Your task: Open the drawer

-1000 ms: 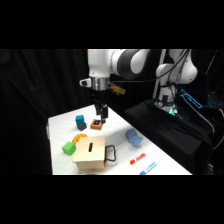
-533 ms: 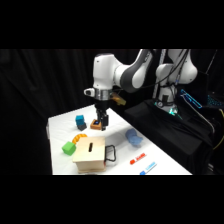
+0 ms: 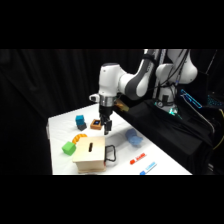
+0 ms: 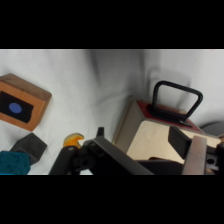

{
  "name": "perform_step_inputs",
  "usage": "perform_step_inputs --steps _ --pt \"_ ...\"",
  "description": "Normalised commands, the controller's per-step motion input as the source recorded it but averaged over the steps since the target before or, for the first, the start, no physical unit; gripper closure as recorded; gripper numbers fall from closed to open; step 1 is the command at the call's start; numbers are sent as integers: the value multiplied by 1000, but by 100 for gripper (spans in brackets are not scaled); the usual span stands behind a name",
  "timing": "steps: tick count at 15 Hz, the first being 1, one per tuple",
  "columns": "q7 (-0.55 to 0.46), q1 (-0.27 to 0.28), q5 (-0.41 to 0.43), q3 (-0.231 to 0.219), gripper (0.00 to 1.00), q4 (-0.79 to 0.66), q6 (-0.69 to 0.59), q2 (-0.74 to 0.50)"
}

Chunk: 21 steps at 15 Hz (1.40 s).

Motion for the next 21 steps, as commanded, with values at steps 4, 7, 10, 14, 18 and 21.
perform_step_inputs --steps 4,7,10,14,18,21 --pt "264 180 -170 -109 0 -35 180 18" --pt "241 156 -167 -119 0 57 159 91" --pt "232 132 -147 -135 0 100 196 162" --pt "269 200 -160 -171 0 113 231 195" --pt "253 268 -143 -189 0 124 202 191" --pt "229 274 -138 -227 0 67 214 150"
